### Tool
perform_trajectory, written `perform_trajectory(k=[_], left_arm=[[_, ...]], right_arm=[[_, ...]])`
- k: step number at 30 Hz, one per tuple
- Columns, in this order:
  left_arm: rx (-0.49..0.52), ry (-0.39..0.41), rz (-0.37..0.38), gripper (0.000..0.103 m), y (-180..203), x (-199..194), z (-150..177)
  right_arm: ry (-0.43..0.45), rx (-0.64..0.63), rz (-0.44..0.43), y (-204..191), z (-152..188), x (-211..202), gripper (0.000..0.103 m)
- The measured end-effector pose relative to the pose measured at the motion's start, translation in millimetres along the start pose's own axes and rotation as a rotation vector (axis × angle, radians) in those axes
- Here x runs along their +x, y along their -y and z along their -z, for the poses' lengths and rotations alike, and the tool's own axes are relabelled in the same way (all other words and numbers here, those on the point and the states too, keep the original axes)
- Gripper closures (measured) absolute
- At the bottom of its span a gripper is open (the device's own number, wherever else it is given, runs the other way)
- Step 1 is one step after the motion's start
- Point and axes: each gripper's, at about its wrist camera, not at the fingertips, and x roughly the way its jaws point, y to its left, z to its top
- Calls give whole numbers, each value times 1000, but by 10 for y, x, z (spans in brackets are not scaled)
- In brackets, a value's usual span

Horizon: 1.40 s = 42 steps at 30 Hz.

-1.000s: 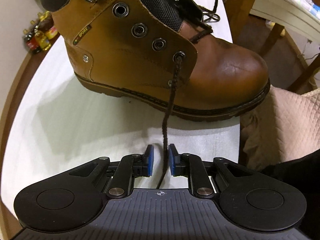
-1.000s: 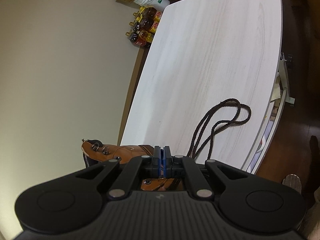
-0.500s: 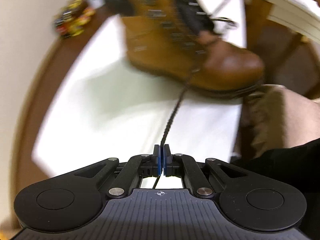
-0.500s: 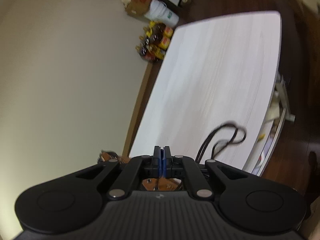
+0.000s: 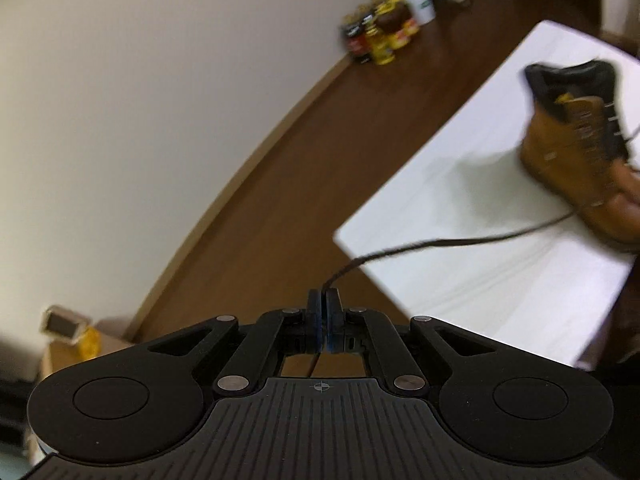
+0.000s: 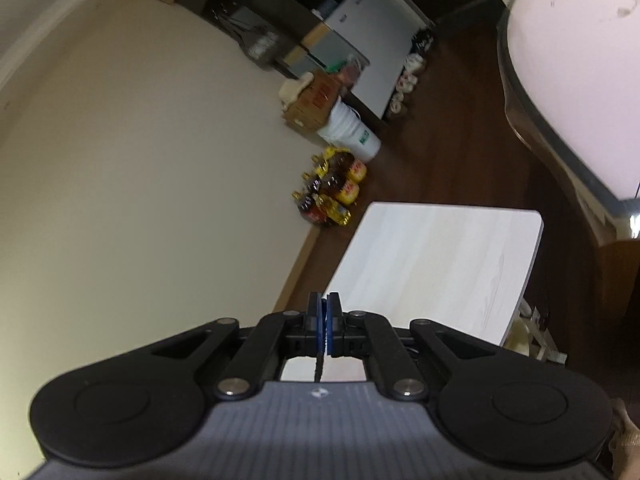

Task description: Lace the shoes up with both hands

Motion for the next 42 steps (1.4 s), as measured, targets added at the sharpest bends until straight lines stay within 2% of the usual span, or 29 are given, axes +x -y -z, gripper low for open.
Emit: perform_trajectory(k=[1,3,7,10,13,18,22,27,29,31,33,37,40,42], left_arm=[[-3,13,55,101,86,-38,7],[-5,25,117,101,181,-58,52],[-26,61,315,101,348,-164,258],[-57,90,456,101,373,-279,560],[-43,114,543,101,335,-424,839],[-37,111,662,101,414,-679,1313],[-57,130,755,101,501,-980,1544],[-33,174,862,101,807,-1323,1709],[-22,186,880,101,891,-1404,1733],[8,216,906,101,1130,-1586,1744],[22,242,896,101,1322,-1736,1755],[8,298,800,101,1778,-2040,1801],[-11,337,669,101,2182,-2318,1891],[-35,340,609,101,2454,-2509,1962]], right_arm=[[11,1,-1,-6,18,-68,100],[35,13,3,1,93,-213,100],[88,45,29,-7,413,-602,100],[128,62,37,-53,688,-885,100],[172,58,46,-178,1152,-1243,100],[138,84,92,-285,1815,-1612,101],[133,88,137,-335,2038,-1914,101],[122,60,138,-402,2023,-2209,101],[119,40,131,-429,1984,-2346,101],[117,21,123,-455,1945,-2483,101],[114,2,115,-481,1907,-2620,101],[81,-56,104,-461,1808,-2883,101],[20,-172,93,-408,1705,-3054,101],[-41,-288,68,-371,1632,-3162,101]])
